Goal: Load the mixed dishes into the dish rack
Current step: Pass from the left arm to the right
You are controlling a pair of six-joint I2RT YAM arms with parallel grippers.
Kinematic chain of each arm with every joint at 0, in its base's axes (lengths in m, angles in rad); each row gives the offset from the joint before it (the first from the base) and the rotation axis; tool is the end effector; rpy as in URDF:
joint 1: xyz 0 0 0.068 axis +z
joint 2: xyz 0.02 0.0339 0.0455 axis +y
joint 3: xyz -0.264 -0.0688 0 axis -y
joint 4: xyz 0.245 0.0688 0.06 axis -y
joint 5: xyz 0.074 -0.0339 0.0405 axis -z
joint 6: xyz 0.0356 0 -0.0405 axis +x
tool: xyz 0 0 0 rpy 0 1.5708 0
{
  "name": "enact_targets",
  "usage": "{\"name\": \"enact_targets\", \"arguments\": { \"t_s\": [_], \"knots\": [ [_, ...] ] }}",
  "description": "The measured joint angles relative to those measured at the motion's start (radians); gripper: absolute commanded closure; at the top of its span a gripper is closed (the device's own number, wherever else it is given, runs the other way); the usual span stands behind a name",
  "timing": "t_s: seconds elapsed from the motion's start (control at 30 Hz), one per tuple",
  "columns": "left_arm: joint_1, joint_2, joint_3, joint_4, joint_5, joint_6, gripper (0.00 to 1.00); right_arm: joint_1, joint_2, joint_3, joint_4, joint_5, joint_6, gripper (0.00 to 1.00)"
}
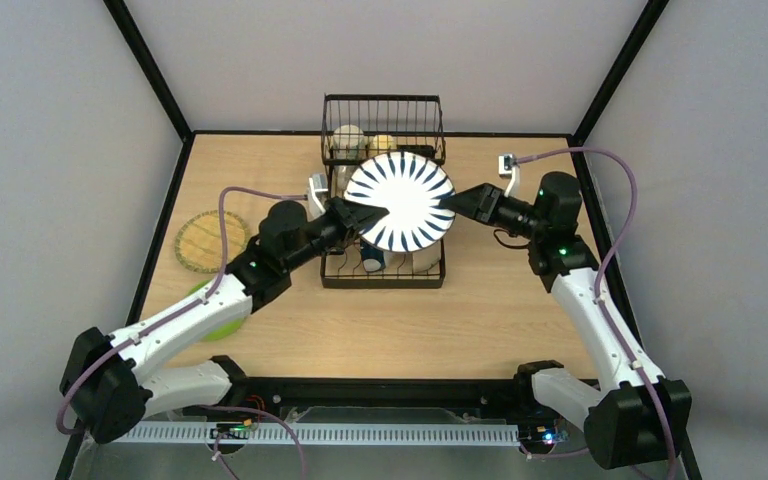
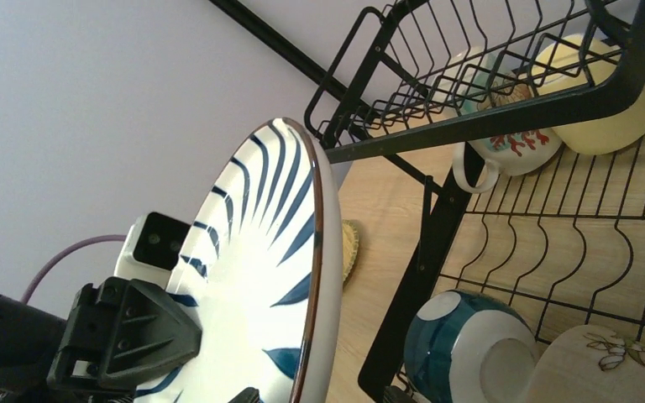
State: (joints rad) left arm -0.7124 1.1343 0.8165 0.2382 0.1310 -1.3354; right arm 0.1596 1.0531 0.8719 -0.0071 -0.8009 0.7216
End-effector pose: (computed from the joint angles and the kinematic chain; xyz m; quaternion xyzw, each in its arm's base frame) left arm 0.2004 -0.1792 0.3245 -0.1824 0.7114 -0.6032 0.3110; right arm 0.2311 0.0631 0.3393 -0.0420 0.7506 0.5220 0.4029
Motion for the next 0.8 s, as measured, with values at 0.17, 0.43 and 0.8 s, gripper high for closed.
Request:
{"name": "enact_targets", "arguments": {
  "t_s": [0.17,0.43,0.8],
  "knots": [
    [0.0,0.056,0.004,0.057,0.042,-0.019,0.98,0.016,0.019,0.0,0.019,-0.023,0.01,0.17],
    [0.012,0.163,0.069,0.111,0.11,-0.024,0.98,0.06,0.052,-0.001,0.053,-0.012,0.079,0.6],
    [0.051,0.157,0.069,0.161,0.161,0.014,0.5,0.069,0.051,0.056,-0.002,0.005,0.237,1.0]
  ]
}}
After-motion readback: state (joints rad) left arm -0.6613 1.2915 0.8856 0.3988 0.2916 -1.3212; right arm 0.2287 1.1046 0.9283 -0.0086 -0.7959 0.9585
